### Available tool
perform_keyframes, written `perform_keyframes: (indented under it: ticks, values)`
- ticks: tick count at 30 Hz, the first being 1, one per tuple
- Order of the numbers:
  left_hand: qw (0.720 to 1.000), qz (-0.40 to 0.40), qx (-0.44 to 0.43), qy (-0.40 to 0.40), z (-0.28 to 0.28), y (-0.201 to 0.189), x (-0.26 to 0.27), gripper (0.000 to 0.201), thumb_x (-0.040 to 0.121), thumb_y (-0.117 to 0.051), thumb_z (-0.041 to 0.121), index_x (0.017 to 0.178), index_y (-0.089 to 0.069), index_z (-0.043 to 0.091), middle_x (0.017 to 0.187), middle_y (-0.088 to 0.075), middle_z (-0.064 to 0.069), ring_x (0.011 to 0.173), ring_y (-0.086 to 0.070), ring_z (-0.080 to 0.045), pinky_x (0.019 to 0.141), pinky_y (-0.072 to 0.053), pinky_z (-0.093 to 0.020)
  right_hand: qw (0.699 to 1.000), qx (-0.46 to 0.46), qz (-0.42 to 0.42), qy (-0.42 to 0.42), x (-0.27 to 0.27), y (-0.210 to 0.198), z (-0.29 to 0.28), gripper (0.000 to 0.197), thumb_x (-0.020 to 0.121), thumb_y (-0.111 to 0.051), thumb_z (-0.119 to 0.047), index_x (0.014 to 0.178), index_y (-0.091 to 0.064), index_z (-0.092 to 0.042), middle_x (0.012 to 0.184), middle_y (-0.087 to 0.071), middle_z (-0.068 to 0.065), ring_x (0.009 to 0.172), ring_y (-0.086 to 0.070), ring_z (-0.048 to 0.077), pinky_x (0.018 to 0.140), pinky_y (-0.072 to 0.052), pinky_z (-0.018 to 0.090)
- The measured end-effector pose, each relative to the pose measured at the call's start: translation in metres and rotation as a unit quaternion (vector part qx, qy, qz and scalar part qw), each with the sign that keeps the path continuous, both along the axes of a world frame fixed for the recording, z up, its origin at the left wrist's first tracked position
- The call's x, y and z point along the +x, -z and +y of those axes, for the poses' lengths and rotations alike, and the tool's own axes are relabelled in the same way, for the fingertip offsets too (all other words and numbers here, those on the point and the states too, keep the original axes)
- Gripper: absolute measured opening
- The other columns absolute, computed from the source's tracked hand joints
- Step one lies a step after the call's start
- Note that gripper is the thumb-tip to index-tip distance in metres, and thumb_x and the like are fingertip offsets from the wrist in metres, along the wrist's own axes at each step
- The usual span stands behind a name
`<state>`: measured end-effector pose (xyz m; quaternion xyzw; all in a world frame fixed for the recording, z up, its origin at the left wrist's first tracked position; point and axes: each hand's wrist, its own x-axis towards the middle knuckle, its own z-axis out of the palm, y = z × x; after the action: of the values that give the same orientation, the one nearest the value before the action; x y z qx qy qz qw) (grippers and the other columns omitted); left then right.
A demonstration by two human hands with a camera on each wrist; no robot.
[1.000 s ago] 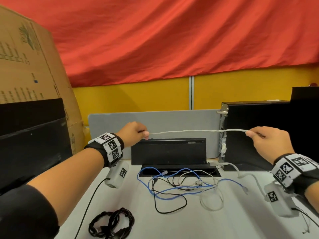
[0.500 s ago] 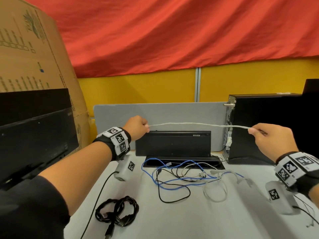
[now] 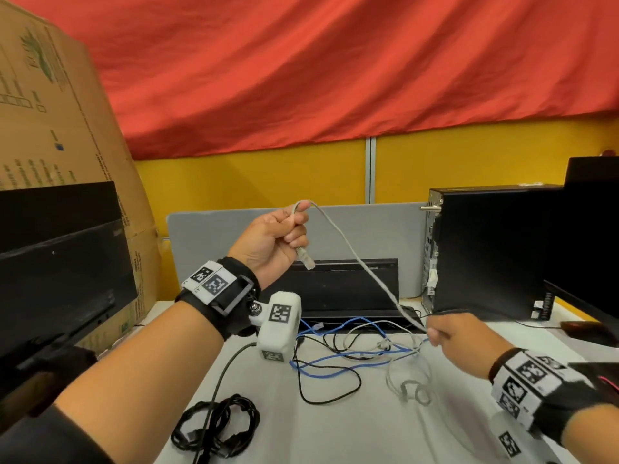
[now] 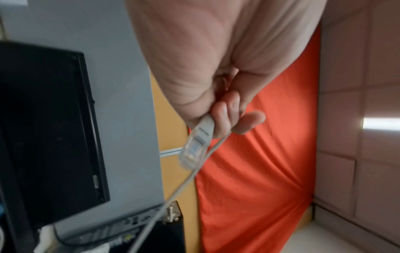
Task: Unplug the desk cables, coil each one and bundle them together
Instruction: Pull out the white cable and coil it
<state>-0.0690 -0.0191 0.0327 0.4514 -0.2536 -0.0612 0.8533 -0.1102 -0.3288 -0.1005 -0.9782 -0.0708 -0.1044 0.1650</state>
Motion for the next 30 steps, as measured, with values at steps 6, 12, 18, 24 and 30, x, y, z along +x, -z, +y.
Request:
perform_keyframes:
  ticks: [6,12,18,24,30]
  values:
    - [0.994,0.022,-0.096,-0.037,-0.016,-0.005,-0.002,0.033,0.097,-0.028,-0.013,0.121,-0.05,-0.005,0.088,-0.069,-0.012,0.063,-0.062,-0.011,0.06,-0.051,-0.02,0.983,-0.109,-0.076,-0.128,-0.033,-0.002,0.04,0.043,0.094,-0.028,-0.055,0.064,-0.04,-0.026,0.065,-0.048,-0.009,0.067,-0.045,0.004,0.06,-0.033,0.018]
    - [0.996,0.006,-0.087,-0.024,-0.022,0.001,-0.005,0.044,0.091,-0.031,-0.022,0.128,-0.044,-0.001,0.125,-0.061,-0.024,0.114,-0.062,-0.035,0.097,-0.051,-0.043,0.962,-0.065,-0.14,-0.224,-0.054,-0.015,0.06,0.058,0.095,-0.022,-0.06,0.059,-0.039,-0.017,0.058,-0.043,-0.002,0.066,-0.039,0.011,0.067,-0.026,0.014]
    - [0.991,-0.025,0.075,-0.112,-0.018,0.014,-0.001,0.058,0.09,-0.041,-0.023,0.141,-0.041,0.004,0.132,-0.057,-0.022,0.118,-0.06,-0.032,0.103,-0.046,-0.047,0.927,0.072,-0.256,-0.265,-0.065,-0.053,0.06,0.046,0.097,-0.042,-0.041,0.055,-0.031,-0.026,0.051,-0.03,-0.008,0.056,-0.033,0.008,0.061,-0.029,0.018]
    - [0.991,0.014,-0.014,-0.13,-0.008,0.003,0.007,0.054,0.088,-0.033,-0.024,0.137,-0.036,-0.002,0.127,-0.058,-0.028,0.112,-0.064,-0.033,0.095,-0.049,-0.056,0.937,-0.007,-0.266,-0.226,-0.051,-0.053,0.042,0.051,0.095,-0.04,-0.048,0.052,-0.033,-0.023,0.048,-0.035,-0.004,0.055,-0.035,0.011,0.061,-0.028,0.017]
    - [0.964,-0.06,0.187,-0.179,-0.018,0.013,-0.002,0.061,0.089,-0.037,-0.023,0.143,-0.039,0.005,0.133,-0.058,-0.017,0.122,-0.058,-0.023,0.104,-0.045,-0.045,0.94,0.045,-0.239,-0.238,-0.053,-0.037,0.043,0.056,0.096,-0.038,-0.054,0.053,-0.033,-0.018,0.05,-0.033,-0.002,0.054,-0.035,0.014,0.061,-0.039,0.025]
